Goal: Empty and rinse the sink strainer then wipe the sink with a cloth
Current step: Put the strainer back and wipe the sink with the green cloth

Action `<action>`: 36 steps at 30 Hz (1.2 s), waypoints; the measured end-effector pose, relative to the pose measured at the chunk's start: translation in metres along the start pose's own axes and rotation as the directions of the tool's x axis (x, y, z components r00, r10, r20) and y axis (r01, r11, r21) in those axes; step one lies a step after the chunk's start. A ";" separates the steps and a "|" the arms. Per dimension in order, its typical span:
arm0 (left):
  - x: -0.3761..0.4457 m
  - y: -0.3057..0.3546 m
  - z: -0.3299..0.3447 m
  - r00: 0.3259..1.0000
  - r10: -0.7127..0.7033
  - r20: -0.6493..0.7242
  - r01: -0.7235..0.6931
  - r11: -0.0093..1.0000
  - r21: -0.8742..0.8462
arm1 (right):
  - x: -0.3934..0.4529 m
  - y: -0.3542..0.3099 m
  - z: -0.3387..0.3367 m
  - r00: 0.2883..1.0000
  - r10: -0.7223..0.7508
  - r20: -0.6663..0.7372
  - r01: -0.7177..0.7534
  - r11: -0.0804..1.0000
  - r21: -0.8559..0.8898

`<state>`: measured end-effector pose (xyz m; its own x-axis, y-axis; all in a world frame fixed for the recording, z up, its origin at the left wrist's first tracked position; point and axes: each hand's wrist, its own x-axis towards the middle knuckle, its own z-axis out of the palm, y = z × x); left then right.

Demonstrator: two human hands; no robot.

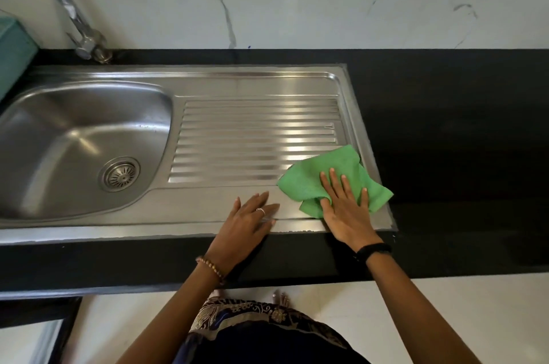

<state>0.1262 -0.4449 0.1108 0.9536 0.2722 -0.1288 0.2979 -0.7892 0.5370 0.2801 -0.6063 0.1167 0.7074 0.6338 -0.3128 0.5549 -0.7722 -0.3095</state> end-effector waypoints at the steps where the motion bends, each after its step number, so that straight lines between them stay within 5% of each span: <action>1: -0.004 -0.002 0.000 1.000 -0.002 -0.014 0.002 1.000 -0.001 | -0.003 -0.001 -0.001 0.999 -0.008 0.034 0.007 1.000 0.005; 11: -0.042 -0.059 -0.035 0.972 -0.197 -0.130 0.204 0.978 0.043 | 0.021 -0.097 0.029 0.941 -0.316 0.123 0.324 0.945 -0.054; 20: -0.071 -0.104 -0.064 0.854 -0.473 -0.215 0.473 0.879 -0.055 | 0.066 -0.221 0.066 0.830 -0.541 0.138 0.557 0.820 -0.133; 27: -0.072 -0.099 -0.055 0.820 -0.507 -0.265 0.506 0.859 -0.079 | 0.054 -0.209 0.062 0.673 -0.704 0.226 0.735 0.671 -0.099; 30: -0.063 -0.091 -0.047 0.844 -0.471 -0.257 0.472 0.879 -0.060 | 0.040 -0.176 0.053 0.693 -0.689 0.213 0.712 0.700 -0.055; 36: -0.021 -0.045 -0.018 0.949 -0.287 -0.133 0.291 0.956 0.017 | 0.023 -0.064 0.020 0.856 -0.501 0.128 0.514 0.852 -0.099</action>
<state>0.0921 -0.4052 0.1044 0.8133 0.5579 -0.1651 0.5635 -0.6849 0.4619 0.2520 -0.5417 0.1114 0.2710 0.9353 -0.2277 0.8800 -0.3366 -0.3352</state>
